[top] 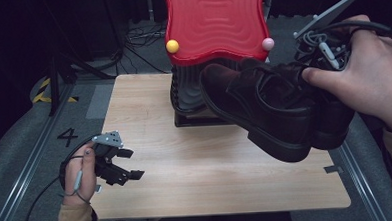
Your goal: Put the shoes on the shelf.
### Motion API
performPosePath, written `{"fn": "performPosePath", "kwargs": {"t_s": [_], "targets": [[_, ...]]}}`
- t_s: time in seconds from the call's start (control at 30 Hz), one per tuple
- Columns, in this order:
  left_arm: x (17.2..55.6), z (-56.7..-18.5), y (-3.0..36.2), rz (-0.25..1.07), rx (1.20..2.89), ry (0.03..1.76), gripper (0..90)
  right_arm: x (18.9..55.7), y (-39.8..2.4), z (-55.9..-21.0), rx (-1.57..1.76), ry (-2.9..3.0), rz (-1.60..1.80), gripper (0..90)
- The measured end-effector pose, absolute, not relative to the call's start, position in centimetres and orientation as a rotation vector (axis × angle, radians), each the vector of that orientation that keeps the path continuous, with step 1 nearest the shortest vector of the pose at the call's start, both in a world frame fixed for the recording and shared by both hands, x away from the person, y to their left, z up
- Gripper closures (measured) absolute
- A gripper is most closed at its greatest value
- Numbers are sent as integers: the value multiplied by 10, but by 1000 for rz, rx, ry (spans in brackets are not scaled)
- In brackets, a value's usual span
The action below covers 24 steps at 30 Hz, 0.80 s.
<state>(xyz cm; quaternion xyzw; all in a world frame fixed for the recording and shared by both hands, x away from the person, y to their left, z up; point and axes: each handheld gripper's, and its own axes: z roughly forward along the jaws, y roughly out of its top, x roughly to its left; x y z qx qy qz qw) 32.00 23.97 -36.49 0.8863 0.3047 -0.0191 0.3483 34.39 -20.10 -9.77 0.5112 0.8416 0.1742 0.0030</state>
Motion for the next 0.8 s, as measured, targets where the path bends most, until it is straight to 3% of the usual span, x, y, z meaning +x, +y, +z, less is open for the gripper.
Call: {"fn": "performPosePath", "kwargs": {"t_s": [0.53, 0.8], "targets": [[319, -370, 247, -65, 2279, 805, 164, 388, -164, -58, 1578, 2552, 609, 825], [315, -373, 257, -63, 2258, 831, 164, 426, -148, -41, 1629, 2454, 666, 826]]}}
